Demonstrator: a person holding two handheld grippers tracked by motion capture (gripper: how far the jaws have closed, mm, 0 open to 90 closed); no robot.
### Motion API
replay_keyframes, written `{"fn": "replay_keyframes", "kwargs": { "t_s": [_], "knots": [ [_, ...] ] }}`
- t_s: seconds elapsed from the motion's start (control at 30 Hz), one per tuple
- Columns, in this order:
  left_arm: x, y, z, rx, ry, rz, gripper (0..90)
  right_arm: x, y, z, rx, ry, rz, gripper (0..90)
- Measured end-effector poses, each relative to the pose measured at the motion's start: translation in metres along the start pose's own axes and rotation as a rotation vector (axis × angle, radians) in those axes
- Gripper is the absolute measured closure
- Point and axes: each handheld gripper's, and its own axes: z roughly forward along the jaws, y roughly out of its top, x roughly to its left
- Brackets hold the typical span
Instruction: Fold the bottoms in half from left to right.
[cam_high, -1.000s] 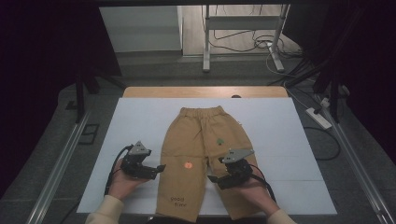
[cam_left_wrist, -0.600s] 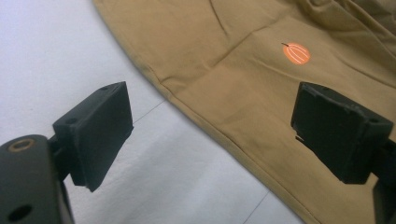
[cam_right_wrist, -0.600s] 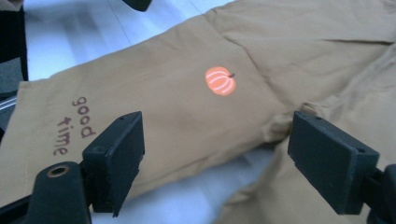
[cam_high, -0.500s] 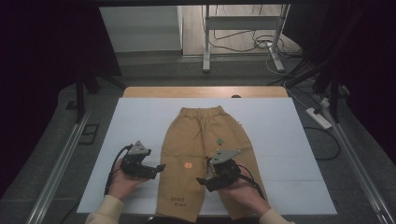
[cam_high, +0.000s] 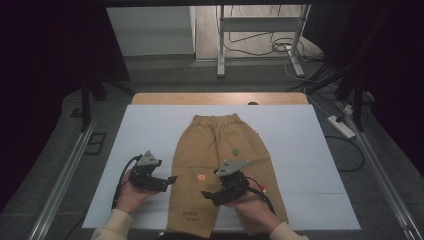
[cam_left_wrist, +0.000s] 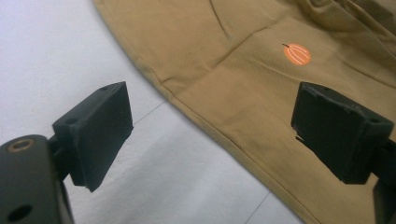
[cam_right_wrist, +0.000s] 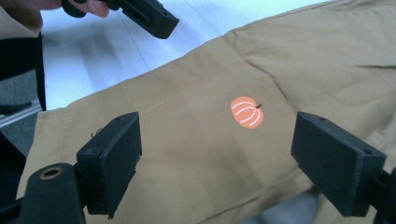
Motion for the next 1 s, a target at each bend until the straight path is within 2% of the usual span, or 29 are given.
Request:
{"fn": "replay_keyframes", "kwargs": {
  "t_s": [0.57, 0.77, 1.0],
  "knots": [
    [0.003, -0.001, -0.001, -0.002, 0.003, 0.001, 12.5, 0.022, 0.010, 0.024, 0.035, 0.052, -0.040, 14.2],
    [0.007, -0.002, -0.001, -0.016, 0.006, -0.019, 12.7, 0.033, 0.009, 0.037, 0.078, 0.057, -0.071, 14.8],
    [0.007, -0.001, -0.001, -0.012, 0.008, -0.017, 12.7, 0.051, 0.010, 0.054, 0.116, 0.086, -0.124, 15.0]
  ]
}}
